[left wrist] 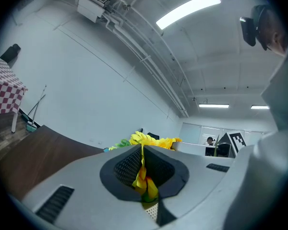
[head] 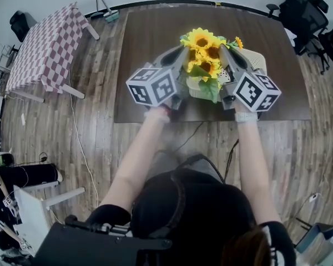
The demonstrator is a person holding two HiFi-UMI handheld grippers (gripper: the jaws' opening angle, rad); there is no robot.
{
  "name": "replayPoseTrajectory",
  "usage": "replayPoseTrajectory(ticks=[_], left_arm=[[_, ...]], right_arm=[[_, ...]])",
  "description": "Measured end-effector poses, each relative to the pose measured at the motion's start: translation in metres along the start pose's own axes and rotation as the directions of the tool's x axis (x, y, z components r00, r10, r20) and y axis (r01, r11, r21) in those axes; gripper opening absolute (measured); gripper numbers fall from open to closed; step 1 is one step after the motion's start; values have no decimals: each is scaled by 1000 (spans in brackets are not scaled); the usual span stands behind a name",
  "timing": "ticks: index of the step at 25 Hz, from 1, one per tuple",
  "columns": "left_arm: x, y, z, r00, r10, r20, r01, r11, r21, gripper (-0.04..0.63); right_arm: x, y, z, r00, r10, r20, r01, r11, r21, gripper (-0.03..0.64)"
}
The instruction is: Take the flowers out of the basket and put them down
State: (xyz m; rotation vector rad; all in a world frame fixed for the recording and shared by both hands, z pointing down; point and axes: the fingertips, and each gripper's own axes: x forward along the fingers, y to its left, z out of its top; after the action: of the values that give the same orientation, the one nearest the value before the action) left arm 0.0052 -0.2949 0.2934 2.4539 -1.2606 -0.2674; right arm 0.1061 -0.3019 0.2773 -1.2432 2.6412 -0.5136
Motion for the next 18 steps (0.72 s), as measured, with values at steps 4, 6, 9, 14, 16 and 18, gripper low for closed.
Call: replayPoseTrajectory(ticks=[4, 6, 9, 14, 16, 18], left_arm=[[-16, 11, 9, 1000, 24, 18, -24, 1000, 2, 12], [-24, 18, 13, 999, 40, 27, -40, 999, 5, 12], [-36, 29, 18, 997, 67, 36, -67, 998, 7, 11], [-67, 64, 19, 993, 108, 41, -108, 994, -7, 12], [-88, 88, 20, 991, 124, 43, -123, 992, -16, 12], [-96, 98, 20, 988, 146, 41, -145, 989, -21, 12]], right_arm=[[12, 19, -2, 1000, 30, -5, -30, 1000, -6, 3], [19, 27, -5, 999, 47, -10, -47, 999, 0, 3], [29, 38, -12, 997, 73, -24, -73, 997, 5, 3], [55, 68, -36, 993, 109, -51, -108, 994, 11, 3], [73, 88, -53, 991, 118, -65, -117, 993, 11, 3], [82, 96, -60, 988, 132, -79, -131, 991, 20, 3]])
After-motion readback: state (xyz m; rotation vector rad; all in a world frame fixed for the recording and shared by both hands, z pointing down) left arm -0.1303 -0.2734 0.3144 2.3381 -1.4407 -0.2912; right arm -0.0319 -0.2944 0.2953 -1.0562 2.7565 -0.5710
